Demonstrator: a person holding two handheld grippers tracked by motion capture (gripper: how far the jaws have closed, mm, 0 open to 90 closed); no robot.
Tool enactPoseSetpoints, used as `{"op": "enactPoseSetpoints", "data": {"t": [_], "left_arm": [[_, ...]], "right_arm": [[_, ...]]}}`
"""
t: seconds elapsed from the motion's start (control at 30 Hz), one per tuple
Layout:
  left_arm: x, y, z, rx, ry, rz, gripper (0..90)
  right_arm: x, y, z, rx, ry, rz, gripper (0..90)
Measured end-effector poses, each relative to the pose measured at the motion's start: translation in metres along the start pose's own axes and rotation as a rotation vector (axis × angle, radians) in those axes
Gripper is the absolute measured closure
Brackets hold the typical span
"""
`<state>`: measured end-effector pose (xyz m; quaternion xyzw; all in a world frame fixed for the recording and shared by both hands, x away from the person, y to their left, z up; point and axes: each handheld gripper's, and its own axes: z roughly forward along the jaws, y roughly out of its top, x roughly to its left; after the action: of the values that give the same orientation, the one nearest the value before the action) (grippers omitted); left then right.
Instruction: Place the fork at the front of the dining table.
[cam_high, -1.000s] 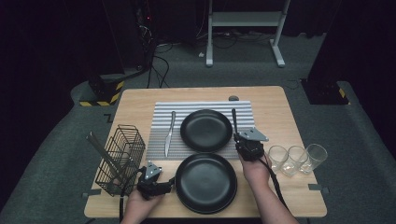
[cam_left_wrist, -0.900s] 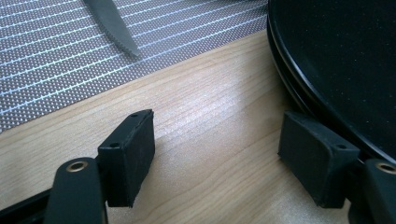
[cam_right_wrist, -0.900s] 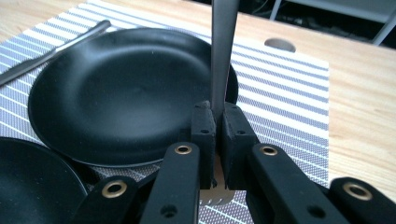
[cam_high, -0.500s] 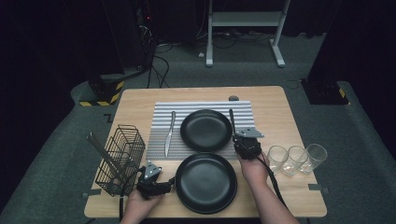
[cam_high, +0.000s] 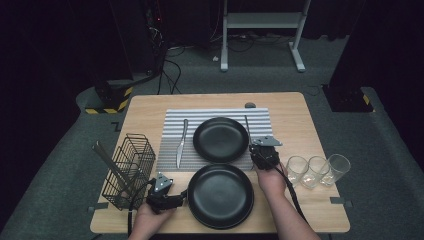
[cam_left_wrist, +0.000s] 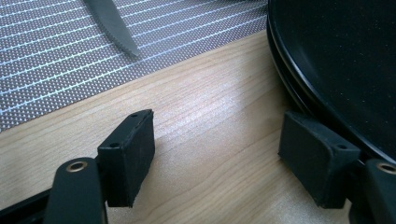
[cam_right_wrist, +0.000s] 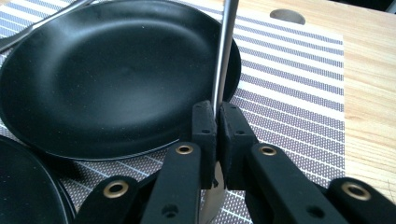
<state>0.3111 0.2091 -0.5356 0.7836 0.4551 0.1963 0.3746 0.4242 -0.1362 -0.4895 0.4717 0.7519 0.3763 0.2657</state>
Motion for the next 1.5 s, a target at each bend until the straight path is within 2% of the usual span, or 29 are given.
{"op": "enactPoseSetpoints", "data": {"t": [0.2, 0.3, 0.57, 1.0, 1.27, 1.5], "left_arm": [[0.0, 0.0, 0.0, 0.0, 0.0, 0.0, 27.2], [0.0, 0.0, 0.0, 0.0, 0.0, 0.0, 27.2], [0.0, 0.0, 0.0, -0.001, 0.0, -0.001, 27.2], [0.0, 0.0, 0.0, 0.0, 0.0, 0.0, 27.2], [0.0, 0.0, 0.0, -0.001, -0.001, 0.0, 27.2], [0.0, 0.0, 0.0, -0.001, -0.002, -0.002, 27.3]], "right_arm": [[0.0, -0.001, 0.004, 0.016, -0.023, 0.011, 86.9], [0.0, -0.001, 0.005, 0.015, -0.024, -0.002, 87.0], [-0.006, 0.0, 0.01, 0.029, -0.043, 0.038, 86.9], [-0.013, 0.004, 0.029, 0.075, -0.072, 0.055, 86.8], [-0.016, 0.001, 0.04, 0.114, -0.089, 0.07, 86.8], [-0.016, -0.001, 0.045, 0.133, -0.102, 0.1, 86.7]]}}
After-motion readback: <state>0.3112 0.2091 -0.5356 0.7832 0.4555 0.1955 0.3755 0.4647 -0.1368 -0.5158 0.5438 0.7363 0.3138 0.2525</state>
